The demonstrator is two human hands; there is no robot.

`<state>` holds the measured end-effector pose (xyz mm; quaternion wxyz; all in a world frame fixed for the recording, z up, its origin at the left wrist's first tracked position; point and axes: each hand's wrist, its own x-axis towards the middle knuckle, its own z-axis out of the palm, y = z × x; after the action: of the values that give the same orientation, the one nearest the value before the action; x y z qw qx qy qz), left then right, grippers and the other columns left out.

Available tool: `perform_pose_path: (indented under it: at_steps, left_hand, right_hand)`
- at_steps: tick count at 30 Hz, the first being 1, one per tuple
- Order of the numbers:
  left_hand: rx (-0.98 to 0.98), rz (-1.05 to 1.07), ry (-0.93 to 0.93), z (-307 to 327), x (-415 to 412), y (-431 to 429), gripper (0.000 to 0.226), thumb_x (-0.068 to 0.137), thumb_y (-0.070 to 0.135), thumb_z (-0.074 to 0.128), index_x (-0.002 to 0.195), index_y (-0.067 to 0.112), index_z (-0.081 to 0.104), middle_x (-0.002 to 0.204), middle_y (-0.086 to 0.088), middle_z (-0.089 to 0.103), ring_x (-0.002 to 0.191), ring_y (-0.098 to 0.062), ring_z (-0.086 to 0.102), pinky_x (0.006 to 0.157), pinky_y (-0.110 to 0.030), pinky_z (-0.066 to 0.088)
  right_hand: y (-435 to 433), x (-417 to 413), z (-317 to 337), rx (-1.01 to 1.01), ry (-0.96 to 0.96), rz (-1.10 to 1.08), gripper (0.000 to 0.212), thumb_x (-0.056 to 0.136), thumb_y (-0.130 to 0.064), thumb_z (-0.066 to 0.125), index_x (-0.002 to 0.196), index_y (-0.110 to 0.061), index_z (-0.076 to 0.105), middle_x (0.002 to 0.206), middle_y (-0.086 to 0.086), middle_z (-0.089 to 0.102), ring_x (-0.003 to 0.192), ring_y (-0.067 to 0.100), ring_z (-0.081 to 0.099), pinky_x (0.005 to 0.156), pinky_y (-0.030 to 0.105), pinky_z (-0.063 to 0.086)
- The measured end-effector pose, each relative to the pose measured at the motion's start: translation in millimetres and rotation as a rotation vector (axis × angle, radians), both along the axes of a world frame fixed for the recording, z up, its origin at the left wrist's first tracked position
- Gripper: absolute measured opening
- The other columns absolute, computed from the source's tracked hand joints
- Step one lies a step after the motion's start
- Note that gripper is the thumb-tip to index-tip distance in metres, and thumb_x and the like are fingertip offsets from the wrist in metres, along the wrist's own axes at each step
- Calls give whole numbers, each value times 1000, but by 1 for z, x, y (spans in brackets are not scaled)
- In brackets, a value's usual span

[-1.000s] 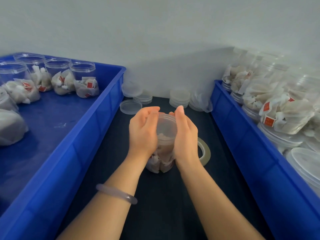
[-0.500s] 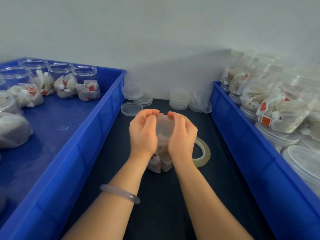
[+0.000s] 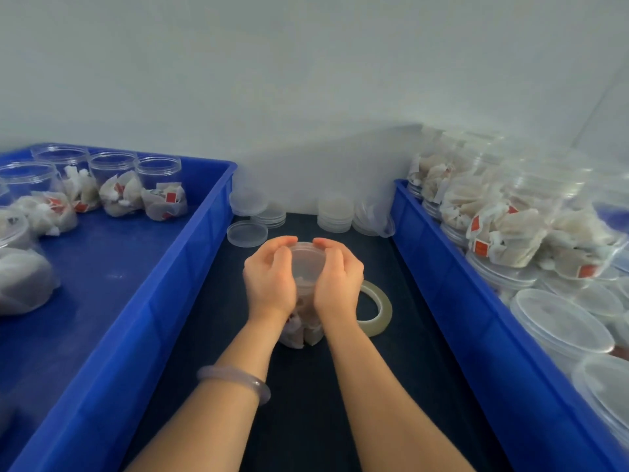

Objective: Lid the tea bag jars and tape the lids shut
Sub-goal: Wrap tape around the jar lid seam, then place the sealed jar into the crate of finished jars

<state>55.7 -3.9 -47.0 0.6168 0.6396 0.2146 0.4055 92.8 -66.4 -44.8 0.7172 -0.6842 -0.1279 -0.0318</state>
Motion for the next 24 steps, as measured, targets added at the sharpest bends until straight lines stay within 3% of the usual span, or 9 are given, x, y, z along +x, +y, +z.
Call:
perform_pose_path:
  at_steps: [2,7,11,13,16,19,22,24]
  left_hand:
    - [25,-15,-20,10,-6,-8,27,95,10,43,91,28,63,92,14,62,90,-6,60,69,-16,49]
    - [87,-141,-344,68,-20,-47,29,80,17,43,89,19,71,86,7,73,84,-5,67,72,-18,53]
    - [85,-311,-405,117,-19,-98,32,77,19,43,92,16,72,80,10,72,77,-4,67,65,-15,50]
    - [49,-379,-407,134,-16,-122,32,77,22,43,91,16,72,76,8,71,74,-6,66,62,-17,49]
    - [-1,-500,-404,157,-8,-156,27,76,26,46,82,17,70,72,0,68,71,-13,64,66,-32,52]
    - [-42,-627,-412,185,12,-194,22,74,29,47,74,18,66,66,2,65,69,-10,61,62,-24,50]
    - [-74,-813,-377,212,52,-229,35,70,28,47,95,15,67,85,3,66,84,-15,62,75,-26,48]
    - [52,-898,-313,222,83,-248,34,78,24,53,107,10,64,100,-1,64,96,-16,58,89,-30,44]
  right_hand:
    - [-7,-9,9,17,-27,-13,30,94,-10,41,91,-26,66,88,-13,66,84,2,61,68,11,43]
    - [-54,-28,67,193,-281,-120,35,80,-22,40,93,-17,71,81,-11,72,83,3,66,73,17,51]
    - [-109,-35,118,313,-327,-196,31,75,-20,40,83,-19,70,74,-11,72,78,7,68,70,23,52]
    - [-133,-35,134,296,-341,-254,30,73,-19,41,79,-18,69,71,-10,71,77,9,67,70,23,51]
    - [-170,-31,160,261,-343,-358,27,71,-22,43,72,-21,69,62,-8,67,71,12,63,68,25,52]
    - [-212,-18,193,142,-393,-506,25,70,-26,44,64,-25,69,57,-10,67,69,13,66,64,27,48]
    - [-252,11,223,9,-419,-634,25,72,-26,44,70,-24,69,58,-5,68,76,22,68,67,32,50]
    - [-278,37,234,-41,-420,-714,25,71,-26,43,71,-25,68,60,-5,67,80,24,68,71,34,52]
